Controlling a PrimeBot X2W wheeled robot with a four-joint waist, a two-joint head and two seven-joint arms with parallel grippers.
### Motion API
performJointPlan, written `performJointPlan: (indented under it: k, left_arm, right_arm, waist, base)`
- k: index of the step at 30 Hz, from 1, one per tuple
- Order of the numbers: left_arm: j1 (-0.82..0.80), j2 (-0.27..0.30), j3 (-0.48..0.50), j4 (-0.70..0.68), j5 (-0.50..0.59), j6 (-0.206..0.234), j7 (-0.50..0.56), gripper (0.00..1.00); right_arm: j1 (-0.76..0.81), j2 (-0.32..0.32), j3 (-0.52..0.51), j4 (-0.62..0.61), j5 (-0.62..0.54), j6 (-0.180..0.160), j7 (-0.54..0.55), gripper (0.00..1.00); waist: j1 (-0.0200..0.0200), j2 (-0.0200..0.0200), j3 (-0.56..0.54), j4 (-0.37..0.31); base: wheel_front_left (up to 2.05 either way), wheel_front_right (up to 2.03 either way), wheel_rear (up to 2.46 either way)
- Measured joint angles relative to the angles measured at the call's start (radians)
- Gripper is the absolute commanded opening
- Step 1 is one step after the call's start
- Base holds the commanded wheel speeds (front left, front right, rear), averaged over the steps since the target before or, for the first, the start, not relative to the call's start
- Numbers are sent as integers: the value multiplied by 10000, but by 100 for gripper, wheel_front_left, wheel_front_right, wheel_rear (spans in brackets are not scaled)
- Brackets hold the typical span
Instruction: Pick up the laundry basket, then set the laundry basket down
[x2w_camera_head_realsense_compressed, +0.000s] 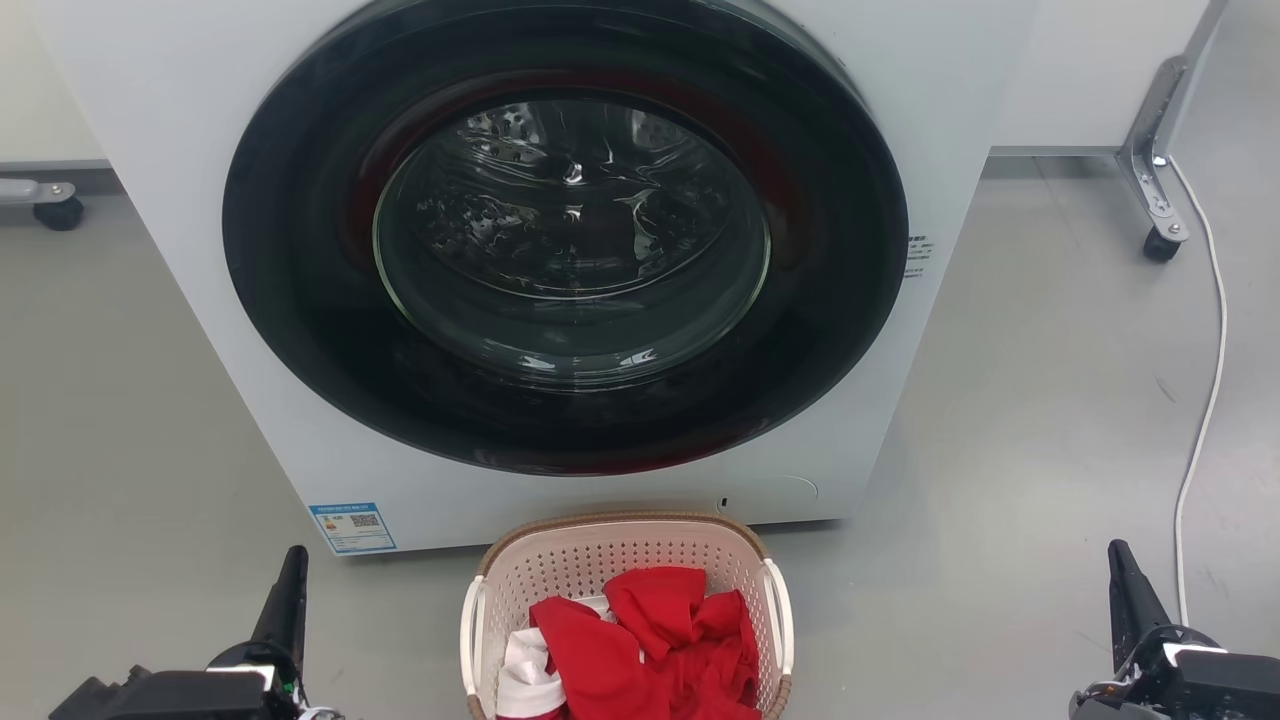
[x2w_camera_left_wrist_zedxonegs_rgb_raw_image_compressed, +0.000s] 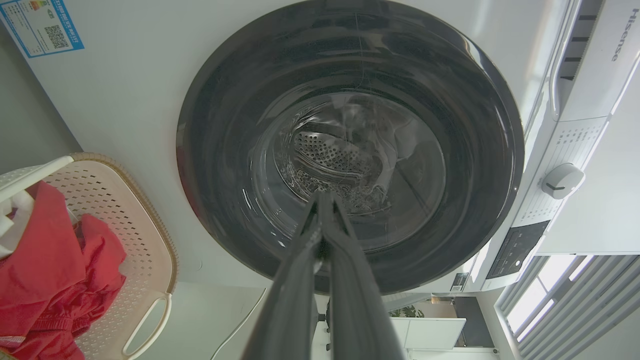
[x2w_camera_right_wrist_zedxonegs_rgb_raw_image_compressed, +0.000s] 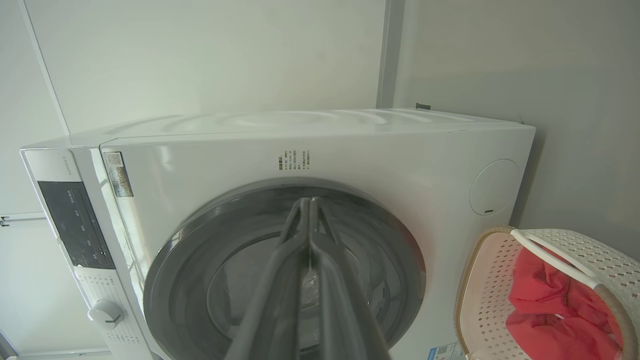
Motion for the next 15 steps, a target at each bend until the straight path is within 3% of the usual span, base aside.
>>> performJointPlan:
  k: [15]
  left_arm:
    - [0,0,0,2,0,0,0,0]
  right_arm:
    - [0,0,0,2,0,0,0,0]
  waist:
    - [0,0,0,0]
  base:
    - [0,0,0]
